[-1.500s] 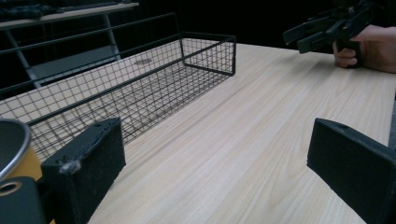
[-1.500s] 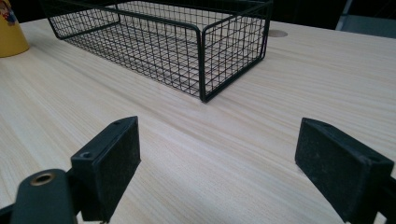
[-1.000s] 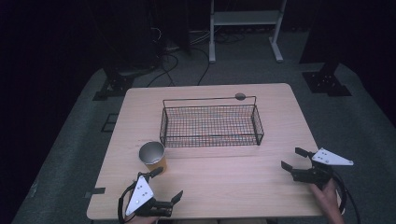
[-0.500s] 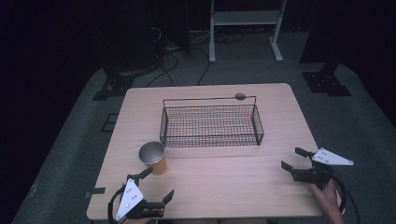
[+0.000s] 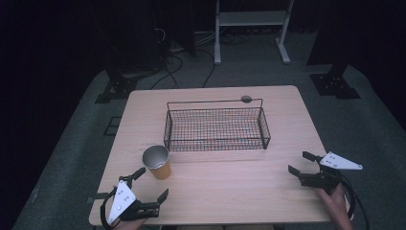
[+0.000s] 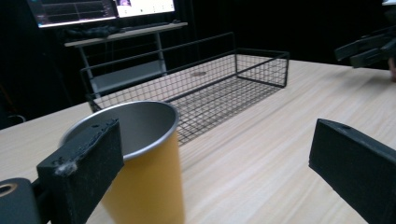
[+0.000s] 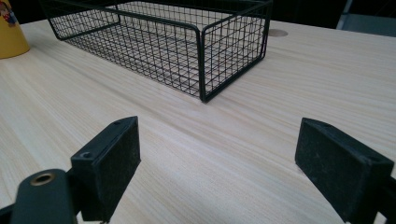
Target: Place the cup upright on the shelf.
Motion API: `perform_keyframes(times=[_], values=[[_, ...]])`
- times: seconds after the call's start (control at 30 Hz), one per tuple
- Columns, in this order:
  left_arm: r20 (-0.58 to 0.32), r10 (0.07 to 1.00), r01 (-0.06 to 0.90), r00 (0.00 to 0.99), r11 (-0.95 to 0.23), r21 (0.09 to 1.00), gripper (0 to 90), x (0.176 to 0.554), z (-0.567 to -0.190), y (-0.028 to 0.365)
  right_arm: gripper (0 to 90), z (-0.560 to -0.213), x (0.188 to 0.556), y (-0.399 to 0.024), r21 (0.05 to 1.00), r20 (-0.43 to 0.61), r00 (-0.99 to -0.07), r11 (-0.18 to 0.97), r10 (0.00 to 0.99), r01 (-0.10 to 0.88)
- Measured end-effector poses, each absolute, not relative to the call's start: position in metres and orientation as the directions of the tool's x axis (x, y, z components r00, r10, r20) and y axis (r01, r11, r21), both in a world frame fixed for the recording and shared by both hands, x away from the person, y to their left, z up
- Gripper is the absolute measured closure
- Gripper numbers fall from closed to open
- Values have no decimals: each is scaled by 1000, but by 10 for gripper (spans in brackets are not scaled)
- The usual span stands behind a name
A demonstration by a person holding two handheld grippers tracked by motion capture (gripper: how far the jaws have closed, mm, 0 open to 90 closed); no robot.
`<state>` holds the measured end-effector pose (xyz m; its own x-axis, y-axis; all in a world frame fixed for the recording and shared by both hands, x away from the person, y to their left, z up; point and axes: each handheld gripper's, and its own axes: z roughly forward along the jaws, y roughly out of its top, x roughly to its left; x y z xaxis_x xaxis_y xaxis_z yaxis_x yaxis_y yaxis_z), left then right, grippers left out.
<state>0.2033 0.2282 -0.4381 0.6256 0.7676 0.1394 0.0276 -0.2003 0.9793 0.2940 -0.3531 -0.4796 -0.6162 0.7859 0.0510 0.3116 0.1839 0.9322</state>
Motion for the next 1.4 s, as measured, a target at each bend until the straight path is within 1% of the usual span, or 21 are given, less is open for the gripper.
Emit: perform_keyframes(times=[0.17, 0.37, 0.87, 1.4], values=[[148, 776, 23, 613, -204, 979, 22, 209, -437, 235, 131, -480, 294, -353, 932, 51, -617, 184, 785, 312], [148, 778, 40, 611, -217, 975, 18, 224, -441, 241, 132, -480, 294, -353, 932, 50, -617, 185, 785, 312], [94, 789, 95, 606, -190, 977, 0, 249, -447, 255, 132, -480, 294, -353, 931, 51, -617, 187, 785, 315], [60, 782, 151, 621, -195, 969, 0, 271, -454, 254, 132, -480, 294, -353, 931, 49, -619, 189, 784, 313]])
